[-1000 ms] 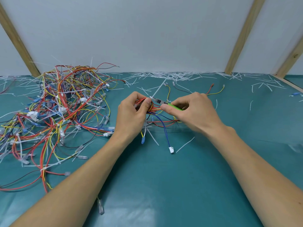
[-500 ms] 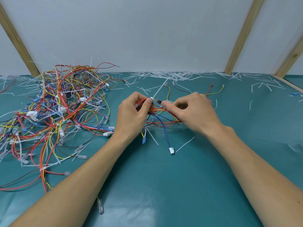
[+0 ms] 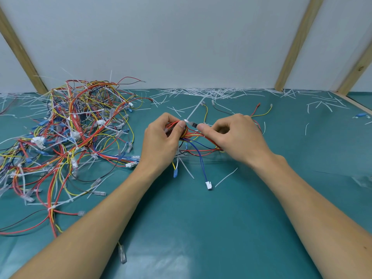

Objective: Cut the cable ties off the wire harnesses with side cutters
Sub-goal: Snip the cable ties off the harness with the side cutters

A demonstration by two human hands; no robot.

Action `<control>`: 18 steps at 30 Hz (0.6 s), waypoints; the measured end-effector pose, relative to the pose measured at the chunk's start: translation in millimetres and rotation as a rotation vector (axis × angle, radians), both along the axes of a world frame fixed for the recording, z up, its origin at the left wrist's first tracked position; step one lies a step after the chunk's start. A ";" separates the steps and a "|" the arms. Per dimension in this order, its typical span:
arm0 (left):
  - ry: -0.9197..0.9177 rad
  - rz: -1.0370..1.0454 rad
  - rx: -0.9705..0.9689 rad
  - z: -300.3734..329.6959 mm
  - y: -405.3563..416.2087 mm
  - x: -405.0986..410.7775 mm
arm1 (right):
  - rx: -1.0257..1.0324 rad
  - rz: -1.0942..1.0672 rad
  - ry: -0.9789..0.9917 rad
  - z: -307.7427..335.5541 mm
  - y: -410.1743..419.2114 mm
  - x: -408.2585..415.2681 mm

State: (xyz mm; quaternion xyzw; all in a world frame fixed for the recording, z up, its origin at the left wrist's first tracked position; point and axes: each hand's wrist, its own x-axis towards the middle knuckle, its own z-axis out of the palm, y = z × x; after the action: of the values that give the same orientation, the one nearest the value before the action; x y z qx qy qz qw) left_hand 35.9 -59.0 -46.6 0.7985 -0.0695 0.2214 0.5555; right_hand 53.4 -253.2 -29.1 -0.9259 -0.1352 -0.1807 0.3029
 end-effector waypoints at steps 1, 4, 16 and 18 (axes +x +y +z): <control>0.000 0.000 0.001 0.1 -0.2 -0.1 | 0.000 -0.002 -0.001 -0.1 0.1 0.0; -0.003 -0.001 0.000 0.6 0.6 0.1 | -0.001 -0.010 -0.005 -0.6 0.9 -0.3; 0.003 0.001 -0.007 1.7 2.0 0.4 | 0.002 -0.072 -0.073 -6.4 5.0 0.1; 0.007 -0.003 -0.010 2.0 2.3 0.4 | 0.048 -0.052 -0.048 -7.2 6.2 0.4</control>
State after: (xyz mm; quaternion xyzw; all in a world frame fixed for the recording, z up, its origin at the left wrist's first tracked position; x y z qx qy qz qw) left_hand 36.3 -56.7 -44.6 0.7962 -0.0677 0.2182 0.5603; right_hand 53.8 -247.0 -36.3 -0.9171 -0.1140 -0.2137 0.3167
